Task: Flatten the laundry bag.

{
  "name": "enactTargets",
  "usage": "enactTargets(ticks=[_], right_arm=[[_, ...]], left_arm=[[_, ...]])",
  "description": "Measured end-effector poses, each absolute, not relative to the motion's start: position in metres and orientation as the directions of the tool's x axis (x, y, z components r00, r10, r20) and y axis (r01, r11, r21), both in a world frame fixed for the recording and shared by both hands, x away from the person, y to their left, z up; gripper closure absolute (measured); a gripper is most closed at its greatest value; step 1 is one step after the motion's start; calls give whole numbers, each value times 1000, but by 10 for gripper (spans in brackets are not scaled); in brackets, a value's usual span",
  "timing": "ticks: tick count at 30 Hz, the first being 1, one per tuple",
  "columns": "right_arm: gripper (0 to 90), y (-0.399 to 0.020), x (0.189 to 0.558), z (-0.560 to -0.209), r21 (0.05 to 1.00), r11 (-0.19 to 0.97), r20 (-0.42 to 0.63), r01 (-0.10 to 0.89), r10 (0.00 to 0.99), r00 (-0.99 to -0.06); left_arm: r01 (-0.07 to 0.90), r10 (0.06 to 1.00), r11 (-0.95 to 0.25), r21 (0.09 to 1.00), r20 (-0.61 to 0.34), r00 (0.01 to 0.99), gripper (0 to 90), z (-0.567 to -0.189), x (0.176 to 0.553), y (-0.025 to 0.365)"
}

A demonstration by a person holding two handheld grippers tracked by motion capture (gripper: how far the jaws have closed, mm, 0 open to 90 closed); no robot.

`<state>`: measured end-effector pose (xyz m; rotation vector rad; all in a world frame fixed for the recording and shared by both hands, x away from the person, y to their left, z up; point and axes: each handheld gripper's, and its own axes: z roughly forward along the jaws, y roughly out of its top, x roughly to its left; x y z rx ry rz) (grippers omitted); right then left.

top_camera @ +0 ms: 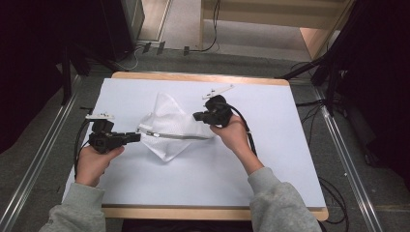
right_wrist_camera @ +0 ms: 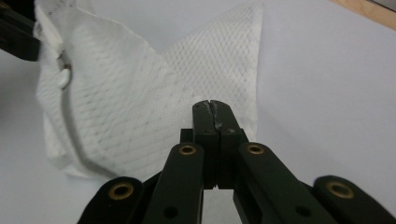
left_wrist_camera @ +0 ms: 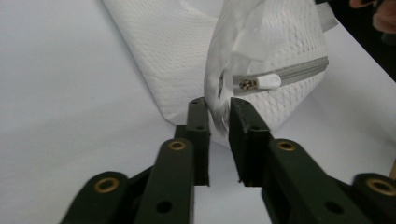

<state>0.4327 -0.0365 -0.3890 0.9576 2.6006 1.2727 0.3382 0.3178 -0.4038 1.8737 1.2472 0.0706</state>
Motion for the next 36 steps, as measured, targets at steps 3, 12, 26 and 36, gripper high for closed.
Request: enactTargets(ticks=[3,12,26,36], right_arm=[[900,-20,443,-398,719,484,170,499,573,-802],[861,10,460,-422,669,518,189,534,575,-796],[695,-47,419,-393,725,469,174,505,584,-793],[690,-88,385,-419,703,456,211,546,599,-772]], left_arm=[[705,782,-116,700,-373,500,698,-399,334,321],[670,745,-147,728,-364,559,599,-384,328,306],[652,682,-282,704,-331,652,356,-397,352,248],[639,650,-353,683,-312,693,209,-410,375,219]])
